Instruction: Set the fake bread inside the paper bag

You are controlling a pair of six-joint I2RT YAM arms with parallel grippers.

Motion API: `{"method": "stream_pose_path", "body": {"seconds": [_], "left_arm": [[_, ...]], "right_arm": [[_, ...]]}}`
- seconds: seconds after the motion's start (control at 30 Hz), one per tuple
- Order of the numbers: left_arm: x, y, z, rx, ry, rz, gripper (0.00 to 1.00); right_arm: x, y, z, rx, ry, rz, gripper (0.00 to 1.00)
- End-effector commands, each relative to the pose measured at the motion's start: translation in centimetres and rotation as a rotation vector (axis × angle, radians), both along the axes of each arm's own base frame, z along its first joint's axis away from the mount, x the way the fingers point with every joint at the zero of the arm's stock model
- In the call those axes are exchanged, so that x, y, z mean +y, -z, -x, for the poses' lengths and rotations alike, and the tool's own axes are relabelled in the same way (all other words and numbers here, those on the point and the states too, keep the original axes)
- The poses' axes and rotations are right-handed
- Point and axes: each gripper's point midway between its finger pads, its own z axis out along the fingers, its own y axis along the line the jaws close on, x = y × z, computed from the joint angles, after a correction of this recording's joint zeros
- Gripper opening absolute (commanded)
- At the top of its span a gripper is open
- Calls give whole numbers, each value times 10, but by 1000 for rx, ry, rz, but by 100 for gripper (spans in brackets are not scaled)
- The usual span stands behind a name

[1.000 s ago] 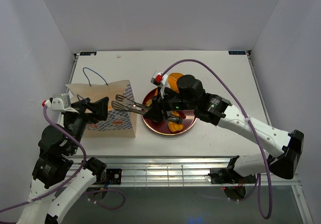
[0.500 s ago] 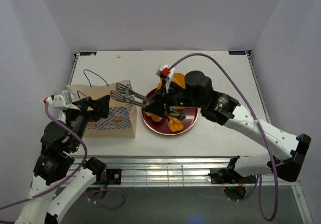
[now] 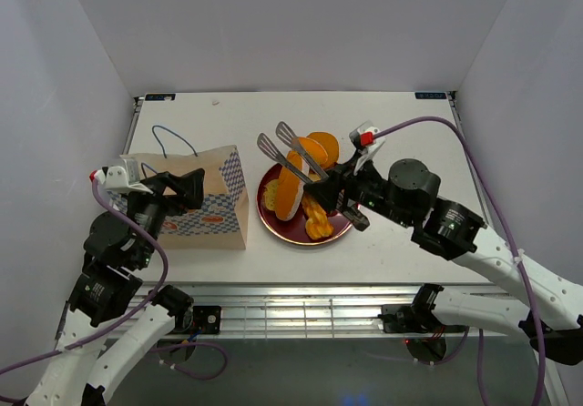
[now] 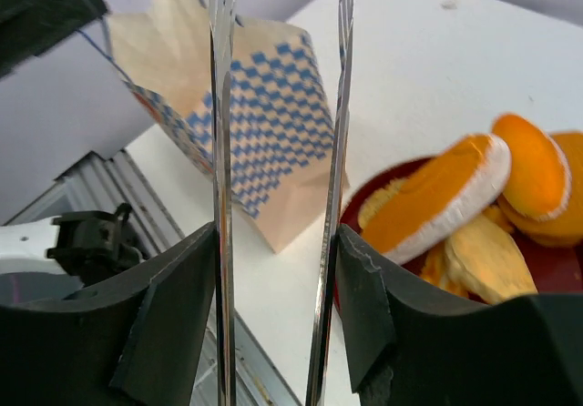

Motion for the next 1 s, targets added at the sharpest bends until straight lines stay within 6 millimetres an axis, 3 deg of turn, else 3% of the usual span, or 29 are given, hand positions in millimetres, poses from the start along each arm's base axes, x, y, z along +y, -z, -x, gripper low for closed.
{"method": "stream_pose_path", "body": {"seconds": [0.0, 0.13, 0.3, 0.47, 0.67, 0.97], "left_arm": [[-4, 0, -3, -11, 11, -10, 97], [-6, 3, -5, -3, 17, -10, 97], [-10, 8, -6, 11, 31, -10, 97], [-11, 11, -7, 20, 35, -15, 97], [-11, 15, -8, 31, 33, -28, 97], [-13, 21, -8, 45, 44, -33, 97]], "right_arm": [[-24, 22, -17, 40, 173, -9, 58], [-34, 56, -18, 87, 221, 40, 60], [-52, 111, -36, 187, 358, 169, 61], [-52, 142, -43, 269, 362, 210, 61], [-49, 161, -48, 334, 350, 230, 62], [-42, 168, -49, 387, 304, 171, 62]]}}
